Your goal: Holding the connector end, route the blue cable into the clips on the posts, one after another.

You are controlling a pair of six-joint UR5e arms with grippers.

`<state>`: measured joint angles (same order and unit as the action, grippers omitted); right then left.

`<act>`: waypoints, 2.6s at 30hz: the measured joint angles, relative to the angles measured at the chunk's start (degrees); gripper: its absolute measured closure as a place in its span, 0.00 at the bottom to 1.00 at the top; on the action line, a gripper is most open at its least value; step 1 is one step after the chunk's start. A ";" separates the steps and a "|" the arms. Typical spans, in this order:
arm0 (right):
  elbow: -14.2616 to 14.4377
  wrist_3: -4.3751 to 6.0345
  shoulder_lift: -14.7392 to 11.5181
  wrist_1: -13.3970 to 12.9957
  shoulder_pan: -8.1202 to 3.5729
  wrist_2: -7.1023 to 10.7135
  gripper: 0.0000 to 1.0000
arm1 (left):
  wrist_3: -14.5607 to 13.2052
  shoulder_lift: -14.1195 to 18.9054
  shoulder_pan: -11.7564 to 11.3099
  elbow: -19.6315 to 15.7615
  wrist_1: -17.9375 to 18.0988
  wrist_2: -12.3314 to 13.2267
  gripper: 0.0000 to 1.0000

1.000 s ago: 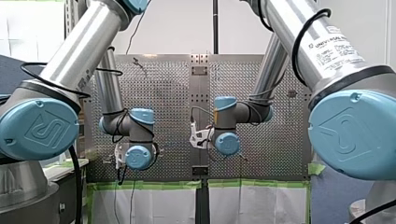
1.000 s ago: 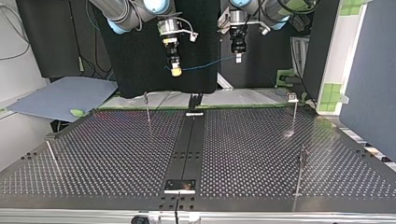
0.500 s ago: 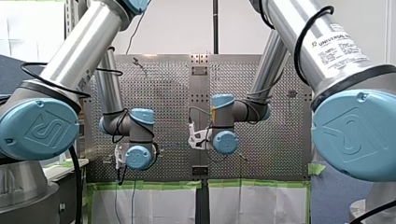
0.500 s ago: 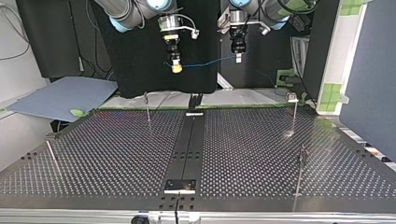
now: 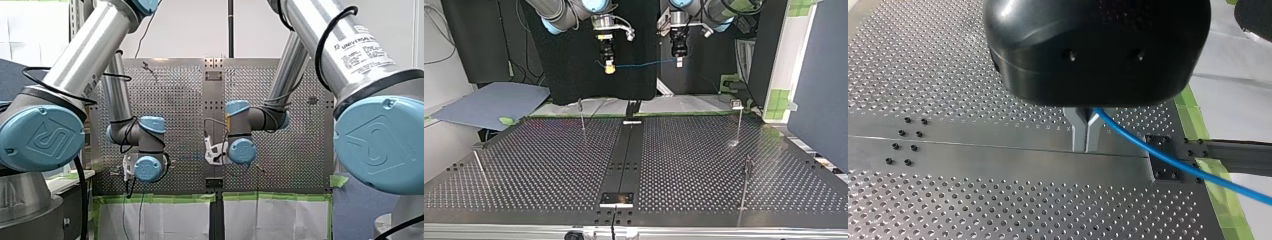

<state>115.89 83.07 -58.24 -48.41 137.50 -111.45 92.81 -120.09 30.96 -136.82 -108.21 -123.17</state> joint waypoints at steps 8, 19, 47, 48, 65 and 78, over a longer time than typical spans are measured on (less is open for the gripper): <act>1.03 1.65 -1.65 1.83 0.18 -1.64 1.00 | 2.25 2.25 2.26 0.01 -2.25 -2.26 1.00; 0.81 4.26 -7.94 2.77 -0.04 1.39 1.00 | 5.54 8.33 6.28 0.00 -8.33 -8.33 1.00; -12.48 6.42 -13.95 12.91 -0.25 11.87 1.00 | 8.25 23.28 1.73 9.05 -23.30 -16.48 1.00; -12.74 6.57 -13.89 12.99 -0.26 12.16 1.00 | 8.24 23.83 1.53 9.59 -23.82 -16.52 1.00; -17.99 8.27 -9.79 17.24 0.96 16.47 1.00 | 8.16 33.09 -6.27 18.23 -33.08 -10.80 1.00; -24.71 7.62 -8.50 23.83 2.98 16.74 1.00 | 8.04 39.92 -13.10 19.34 -39.92 -5.10 1.00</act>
<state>91.18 90.69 -66.74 -24.58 140.48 -94.70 100.85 -80.16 17.85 -117.48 -148.13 -128.28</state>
